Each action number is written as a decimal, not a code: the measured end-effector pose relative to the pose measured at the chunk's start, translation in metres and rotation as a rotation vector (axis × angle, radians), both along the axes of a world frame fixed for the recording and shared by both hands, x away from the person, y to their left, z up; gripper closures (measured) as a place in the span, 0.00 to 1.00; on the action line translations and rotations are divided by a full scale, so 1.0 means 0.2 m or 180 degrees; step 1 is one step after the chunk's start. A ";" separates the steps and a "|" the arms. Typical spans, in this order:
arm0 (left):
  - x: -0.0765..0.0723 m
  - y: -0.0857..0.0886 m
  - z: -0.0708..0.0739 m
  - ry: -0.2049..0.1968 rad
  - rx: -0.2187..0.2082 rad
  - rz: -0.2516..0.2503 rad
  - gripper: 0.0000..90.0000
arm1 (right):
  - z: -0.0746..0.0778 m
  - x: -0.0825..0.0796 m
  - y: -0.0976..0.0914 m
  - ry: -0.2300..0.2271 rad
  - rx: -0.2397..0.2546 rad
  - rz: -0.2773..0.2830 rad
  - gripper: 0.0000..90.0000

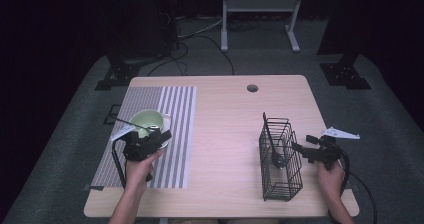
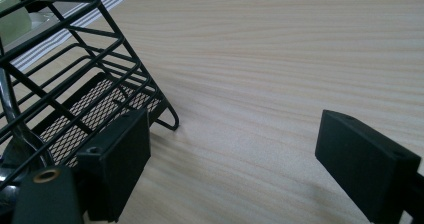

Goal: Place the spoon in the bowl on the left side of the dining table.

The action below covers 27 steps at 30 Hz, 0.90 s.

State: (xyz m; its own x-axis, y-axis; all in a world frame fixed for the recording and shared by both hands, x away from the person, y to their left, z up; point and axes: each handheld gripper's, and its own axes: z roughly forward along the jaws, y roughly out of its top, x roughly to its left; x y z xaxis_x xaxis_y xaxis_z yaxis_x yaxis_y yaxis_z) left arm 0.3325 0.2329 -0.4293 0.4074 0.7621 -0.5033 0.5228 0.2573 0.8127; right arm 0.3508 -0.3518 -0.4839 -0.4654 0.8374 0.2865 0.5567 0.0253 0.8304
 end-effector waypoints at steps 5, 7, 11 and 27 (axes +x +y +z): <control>0.00 -0.03 -0.01 0.0000 0.0011 -0.0042 0.44 | 0.00 0.00 0.00 -0.0007 0.0010 0.0001 0.15; 0.01 -0.06 -0.01 -0.0003 -0.0009 -0.0059 0.43 | 0.00 0.00 0.00 -0.0002 0.0005 0.0000 0.15; 0.01 -0.08 -0.01 0.0005 -0.0005 -0.0082 0.43 | 0.00 0.00 0.00 -0.0004 -0.0006 0.0002 0.15; 0.01 -0.21 -0.06 0.0074 0.0079 -0.0285 0.42 | 0.00 0.00 0.00 -0.0010 -0.0020 0.0013 0.15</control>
State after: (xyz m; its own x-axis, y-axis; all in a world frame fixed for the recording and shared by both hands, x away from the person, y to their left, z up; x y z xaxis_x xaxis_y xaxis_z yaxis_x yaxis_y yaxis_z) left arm 0.3339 0.1910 -0.4419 0.4628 0.7354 -0.4949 0.5617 0.1887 0.8056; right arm 0.3504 -0.3511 -0.4837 -0.4697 0.8373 0.2797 0.5539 0.0328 0.8320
